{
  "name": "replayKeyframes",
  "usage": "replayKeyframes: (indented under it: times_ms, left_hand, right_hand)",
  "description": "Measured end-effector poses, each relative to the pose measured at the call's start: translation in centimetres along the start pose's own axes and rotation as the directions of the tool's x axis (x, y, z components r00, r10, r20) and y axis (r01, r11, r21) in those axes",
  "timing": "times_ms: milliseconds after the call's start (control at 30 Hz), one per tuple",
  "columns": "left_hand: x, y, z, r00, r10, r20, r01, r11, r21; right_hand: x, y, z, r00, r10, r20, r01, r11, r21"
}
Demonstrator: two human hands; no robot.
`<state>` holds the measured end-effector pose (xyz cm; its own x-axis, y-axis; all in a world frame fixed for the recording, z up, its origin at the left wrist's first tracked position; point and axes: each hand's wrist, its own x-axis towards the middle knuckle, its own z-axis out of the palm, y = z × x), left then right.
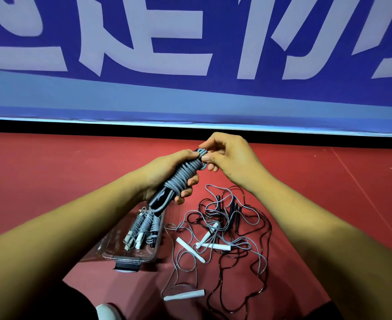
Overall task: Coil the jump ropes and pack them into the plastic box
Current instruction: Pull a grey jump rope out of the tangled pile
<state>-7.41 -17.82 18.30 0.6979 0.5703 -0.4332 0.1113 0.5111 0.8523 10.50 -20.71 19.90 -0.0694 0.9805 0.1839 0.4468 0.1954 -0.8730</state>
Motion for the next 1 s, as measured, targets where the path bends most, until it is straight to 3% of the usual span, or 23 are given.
replayKeyframes:
  times_ms: [267, 400, 500, 633, 700, 800, 1000]
  left_hand:
    - [-0.5, 0.5, -1.1, 0.984, -0.047, 0.171, 0.077, 0.982, -0.175]
    - [-0.6, 0.7, -1.8, 0.958, -0.006, 0.287, 0.089, 0.957, -0.277]
    - [-0.5, 0.3, -2.0, 0.940, -0.011, 0.340, 0.116, 0.950, -0.290]
    - [0.1, -0.1, -2.0, 0.930, -0.012, 0.366, 0.137, 0.938, -0.317]
    - [0.2, 0.0, -1.9, 0.936, -0.004, 0.351, 0.132, 0.930, -0.343]
    - [0.5, -0.2, -1.5, 0.981, -0.035, 0.189, 0.089, 0.955, -0.283]
    - [0.2, -1.6, -3.3, 0.997, -0.051, 0.056, 0.064, 0.962, -0.267]
  right_hand:
    - [0.1, 0.7, 1.2, 0.999, 0.013, -0.046, 0.002, 0.949, 0.314]
    - [0.1, 0.6, 0.4, 0.995, -0.064, 0.074, 0.041, 0.960, 0.278]
    - [-0.1, 0.9, 0.7, 0.999, -0.043, 0.031, 0.034, 0.969, 0.246]
    - [-0.1, 1.2, 1.4, 0.999, -0.020, -0.043, 0.034, 0.938, 0.346]
    - [0.1, 1.4, 2.1, 0.994, -0.013, -0.113, 0.049, 0.945, 0.323]
    - [0.3, 2.7, 3.3, 0.982, 0.031, -0.186, 0.018, 0.966, 0.257]
    - [0.9, 3.8, 5.1, 0.989, 0.104, -0.110, -0.066, 0.950, 0.306]
